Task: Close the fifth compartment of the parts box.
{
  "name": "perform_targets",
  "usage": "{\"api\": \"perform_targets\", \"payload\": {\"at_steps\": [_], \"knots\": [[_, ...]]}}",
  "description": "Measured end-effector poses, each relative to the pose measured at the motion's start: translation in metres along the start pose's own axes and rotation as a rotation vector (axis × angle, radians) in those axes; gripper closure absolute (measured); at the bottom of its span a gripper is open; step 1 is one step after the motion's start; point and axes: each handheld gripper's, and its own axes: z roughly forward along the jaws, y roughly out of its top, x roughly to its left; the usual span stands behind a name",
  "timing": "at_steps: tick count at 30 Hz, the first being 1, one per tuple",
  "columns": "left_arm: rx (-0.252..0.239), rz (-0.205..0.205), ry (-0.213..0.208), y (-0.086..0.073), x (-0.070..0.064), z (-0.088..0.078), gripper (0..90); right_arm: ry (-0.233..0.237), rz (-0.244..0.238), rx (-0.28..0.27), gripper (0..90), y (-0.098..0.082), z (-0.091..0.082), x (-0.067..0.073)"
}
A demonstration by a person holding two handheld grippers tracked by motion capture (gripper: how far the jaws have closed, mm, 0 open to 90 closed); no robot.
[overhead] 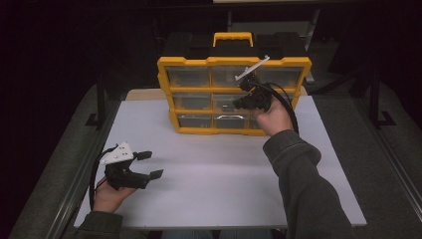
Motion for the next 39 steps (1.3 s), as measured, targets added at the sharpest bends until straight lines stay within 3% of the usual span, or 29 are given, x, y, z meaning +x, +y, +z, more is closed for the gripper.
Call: {"api": "perform_targets", "payload": {"at_steps": [13, 21, 27, 32, 39], "knots": [[-0.004, -0.001, 0.000, 0.000, 0.000, 0.000, 21.2, -0.052, 0.013, -0.024, 89.1, -0.003, -0.001, -0.009], [0.002, 0.004, -0.003, 0.001, 0.000, -0.001, 21.2, -0.058, 0.030, -0.022, 88.4, -0.006, -0.001, -0.010], [0.008, -0.001, -0.011, 0.001, -0.002, 0.002, 21.1, -0.004, 0.033, -0.048, 74.7, -0.013, -0.002, -0.011], [0.005, 0.004, -0.014, 0.001, -0.001, 0.002, 21.1, 0.058, 0.070, -0.066, 70.8, -0.022, -0.002, -0.014], [0.018, 0.003, -0.019, 0.001, -0.003, 0.002, 21.0, 0.090, 0.100, -0.081, 66.2, -0.035, -0.001, -0.016]]}}
